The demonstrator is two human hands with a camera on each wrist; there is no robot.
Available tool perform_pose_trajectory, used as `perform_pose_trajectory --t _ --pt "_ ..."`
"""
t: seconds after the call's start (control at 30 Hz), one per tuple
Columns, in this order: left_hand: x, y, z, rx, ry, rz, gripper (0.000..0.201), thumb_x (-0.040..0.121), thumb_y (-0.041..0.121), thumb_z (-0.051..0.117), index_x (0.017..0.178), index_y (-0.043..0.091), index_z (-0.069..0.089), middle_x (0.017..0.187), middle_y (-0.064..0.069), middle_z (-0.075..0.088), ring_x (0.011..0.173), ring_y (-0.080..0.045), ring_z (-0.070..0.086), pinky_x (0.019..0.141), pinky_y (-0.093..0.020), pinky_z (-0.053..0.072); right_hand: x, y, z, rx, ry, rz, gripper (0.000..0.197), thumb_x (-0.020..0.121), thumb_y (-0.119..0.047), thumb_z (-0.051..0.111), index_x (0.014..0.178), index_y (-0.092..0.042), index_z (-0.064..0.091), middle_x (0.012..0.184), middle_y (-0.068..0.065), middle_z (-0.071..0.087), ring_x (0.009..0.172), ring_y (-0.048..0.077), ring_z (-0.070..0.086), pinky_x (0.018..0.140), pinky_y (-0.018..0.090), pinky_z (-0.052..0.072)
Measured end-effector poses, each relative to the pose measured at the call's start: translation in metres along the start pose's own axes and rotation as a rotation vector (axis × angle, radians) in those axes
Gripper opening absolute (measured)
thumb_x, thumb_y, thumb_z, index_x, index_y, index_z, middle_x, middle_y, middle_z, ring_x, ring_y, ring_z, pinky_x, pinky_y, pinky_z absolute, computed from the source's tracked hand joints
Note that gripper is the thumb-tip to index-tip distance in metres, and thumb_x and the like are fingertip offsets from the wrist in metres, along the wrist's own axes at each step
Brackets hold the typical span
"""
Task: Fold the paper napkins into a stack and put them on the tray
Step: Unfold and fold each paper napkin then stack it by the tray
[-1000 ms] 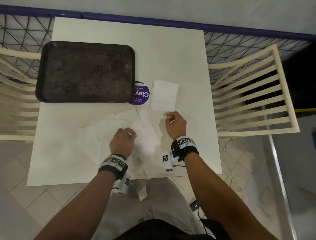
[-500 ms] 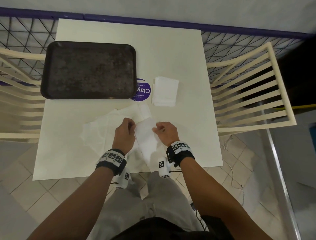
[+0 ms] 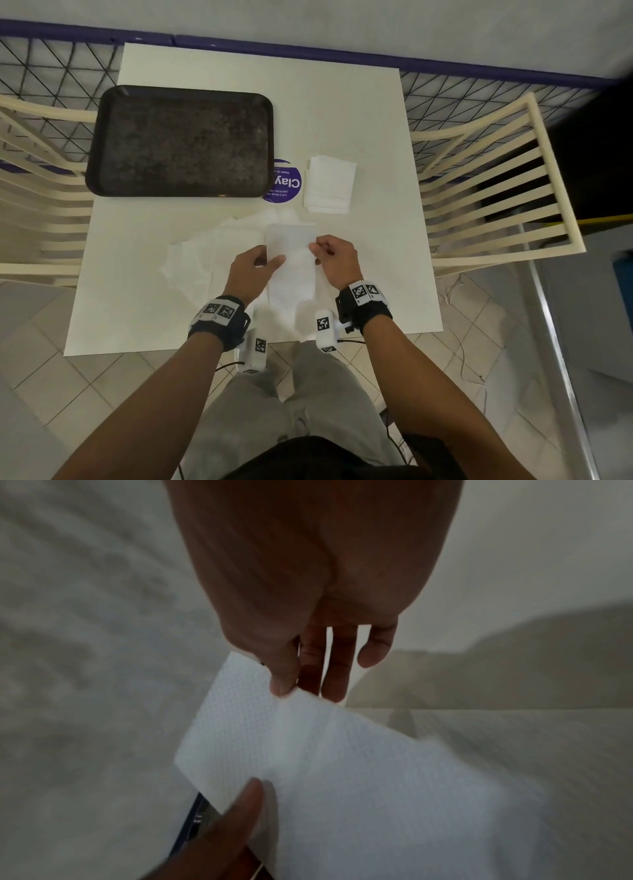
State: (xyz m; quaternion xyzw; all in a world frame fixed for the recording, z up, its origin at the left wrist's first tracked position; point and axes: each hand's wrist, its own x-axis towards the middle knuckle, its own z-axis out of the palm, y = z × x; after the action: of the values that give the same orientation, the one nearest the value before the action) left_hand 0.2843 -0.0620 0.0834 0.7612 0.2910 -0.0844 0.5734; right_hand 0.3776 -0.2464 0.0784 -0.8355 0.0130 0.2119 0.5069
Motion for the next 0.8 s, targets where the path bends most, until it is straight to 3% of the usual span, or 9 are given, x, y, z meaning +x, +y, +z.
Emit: perform_pose_trajectory --t 0.07,0.17,0.23,0.3,0.37,0.43,0.57,0.7,0.8 --pt "-0.003 0.0 0.002 -0.004 0.004 0.006 0.034 0.098 0.034 0.07 0.079 0.007 0.059 0.073 -0.006 0.061 0.069 -0.018 0.053 0.07 -0.03 0.045 0.0 -0.002 -0.002 0.022 -0.002 0.0 0.008 0.094 -0.024 0.071 0.097 -0.016 0.07 0.079 -0.006 0.071 0.061 0.01 0.066 0.072 0.025 0.052" --pt "-0.006 0.006 0.003 -0.04 0.051 0.015 0.031 0.101 0.027 0.066 0.072 0.02 0.055 0.069 0.006 0.058 0.065 -0.015 0.052 0.066 -0.028 0.044 -0.002 -0.007 -0.005 0.024 -0.115 0.045 0.021 0.093 -0.031 0.072 0.108 -0.017 0.066 0.082 -0.001 0.075 0.068 0.012 0.07 0.071 0.024 0.054" --pt "-0.005 0.008 0.003 -0.062 0.056 0.027 0.02 0.102 0.03 0.065 0.085 0.02 0.065 0.079 0.003 0.069 0.074 -0.021 0.064 0.07 -0.035 0.053 -0.005 -0.008 -0.006 -0.043 -0.207 0.03 0.021 0.091 -0.029 0.074 0.108 -0.019 0.066 0.077 -0.002 0.075 0.071 0.013 0.071 0.074 0.024 0.056" --pt "-0.005 0.008 0.0 -0.089 0.054 0.024 0.018 0.102 0.035 0.063 0.103 0.019 0.071 0.093 -0.001 0.076 0.088 -0.027 0.072 0.081 -0.044 0.061 -0.007 -0.008 -0.005 -0.096 -0.242 -0.003 0.007 0.09 -0.021 0.074 0.092 -0.021 0.067 0.063 -0.008 0.069 0.067 0.014 0.071 0.078 0.028 0.055" --pt "-0.003 0.006 -0.004 -0.133 0.041 0.007 0.019 0.102 0.034 0.063 0.113 0.021 0.072 0.098 0.0 0.078 0.093 -0.025 0.074 0.088 -0.047 0.062 -0.008 -0.008 -0.004 -0.111 -0.226 -0.022 0.011 0.089 -0.016 0.074 0.081 -0.019 0.066 0.057 -0.008 0.066 0.063 0.013 0.069 0.077 0.026 0.053" --pt "-0.003 0.004 -0.008 -0.188 0.001 -0.002 0.017 0.101 0.028 0.066 0.114 0.022 0.074 0.101 0.0 0.08 0.095 -0.026 0.076 0.091 -0.051 0.061 -0.01 -0.01 -0.004 -0.079 -0.2 -0.038 0.013 0.089 -0.014 0.073 0.08 -0.018 0.065 0.061 -0.007 0.069 0.061 0.012 0.068 0.071 0.021 0.052" --pt "-0.001 -0.003 -0.015 -0.258 -0.013 -0.03 0.014 0.097 0.021 0.068 0.103 0.025 0.079 0.1 -0.005 0.08 0.099 -0.041 0.073 0.093 -0.06 0.059 -0.01 -0.013 -0.004 -0.039 -0.178 -0.069 0.005 0.09 -0.012 0.073 0.088 -0.014 0.068 0.061 -0.012 0.068 0.06 0.007 0.064 0.063 0.01 0.047" --pt "-0.003 0.001 -0.015 -0.38 0.0 -0.079 0.019 0.101 0.004 0.06 0.105 0.015 0.076 0.101 -0.011 0.079 0.097 -0.037 0.073 0.094 -0.051 0.06 -0.008 -0.011 -0.002 -0.025 -0.208 -0.102 0.016 0.085 -0.002 0.069 0.087 -0.018 0.071 0.063 -0.015 0.065 0.063 0.01 0.059 0.066 0.023 0.05" --pt "-0.006 0.002 -0.014 -0.466 -0.021 -0.113 0.029 0.096 -0.006 0.054 0.094 0.009 0.078 0.096 -0.012 0.075 0.092 -0.031 0.069 0.084 -0.041 0.059 -0.01 -0.01 0.0 -0.017 -0.208 -0.071 0.032 0.084 0.006 0.057 0.082 -0.021 0.075 0.065 -0.018 0.066 0.062 0.008 0.056 0.065 0.022 0.045"
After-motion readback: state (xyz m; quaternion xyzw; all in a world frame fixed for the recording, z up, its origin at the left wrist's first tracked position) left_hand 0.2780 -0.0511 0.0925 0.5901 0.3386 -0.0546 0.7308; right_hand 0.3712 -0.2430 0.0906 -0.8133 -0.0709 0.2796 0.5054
